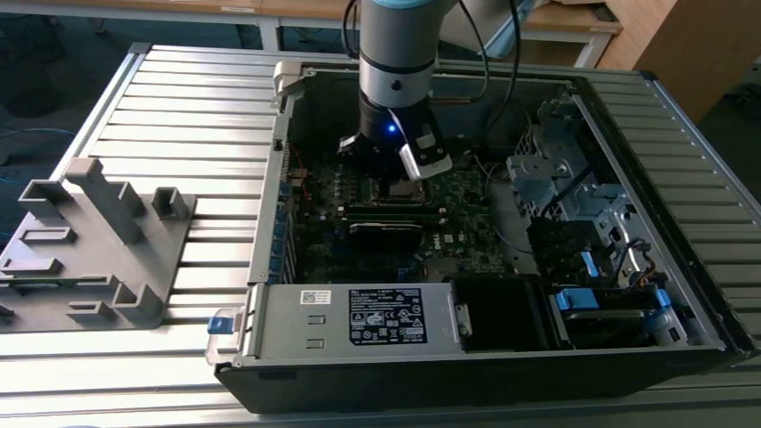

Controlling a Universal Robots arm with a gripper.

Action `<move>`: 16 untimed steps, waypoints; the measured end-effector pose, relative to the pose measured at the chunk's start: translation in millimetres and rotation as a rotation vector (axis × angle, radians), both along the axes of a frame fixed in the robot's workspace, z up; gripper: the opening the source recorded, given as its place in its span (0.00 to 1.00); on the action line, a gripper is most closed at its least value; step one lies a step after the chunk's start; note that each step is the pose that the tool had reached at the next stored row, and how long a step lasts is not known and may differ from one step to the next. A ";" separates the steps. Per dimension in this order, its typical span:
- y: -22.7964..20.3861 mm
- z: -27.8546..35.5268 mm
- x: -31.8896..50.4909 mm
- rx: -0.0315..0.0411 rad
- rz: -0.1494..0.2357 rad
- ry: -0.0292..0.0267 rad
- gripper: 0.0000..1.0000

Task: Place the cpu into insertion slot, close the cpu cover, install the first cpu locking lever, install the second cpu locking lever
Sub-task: 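Install the second cpu locking lever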

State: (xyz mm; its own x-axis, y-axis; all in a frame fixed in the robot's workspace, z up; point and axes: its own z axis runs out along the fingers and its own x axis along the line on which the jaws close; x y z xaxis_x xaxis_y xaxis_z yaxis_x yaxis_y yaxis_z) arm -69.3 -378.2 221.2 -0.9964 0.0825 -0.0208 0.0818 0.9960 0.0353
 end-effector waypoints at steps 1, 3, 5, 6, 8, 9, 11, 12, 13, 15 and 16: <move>0.0 -0.7 -0.7 0.0000 0.000 0.0000 0.10; -0.1 -2.5 -2.2 0.0000 0.000 0.0000 0.10; -0.2 -4.8 -3.1 -0.0002 0.000 0.0001 0.10; -0.2 -6.2 -3.5 -0.0002 0.000 0.0001 0.10; -0.3 -8.6 -4.0 -0.0001 0.000 0.0001 0.10; -0.4 -9.5 -4.2 0.0000 0.000 0.0000 0.10; -0.4 -9.8 -4.4 -0.0002 0.000 0.0001 0.10; -0.5 -9.8 -4.4 -0.0003 0.000 0.0002 0.10; -0.4 -9.9 -4.4 -0.0003 0.000 0.0002 0.10; -1.2 -10.0 -4.4 0.0004 0.000 -0.0001 0.10; -2.0 -10.0 -4.4 0.0004 0.000 -0.0001 0.10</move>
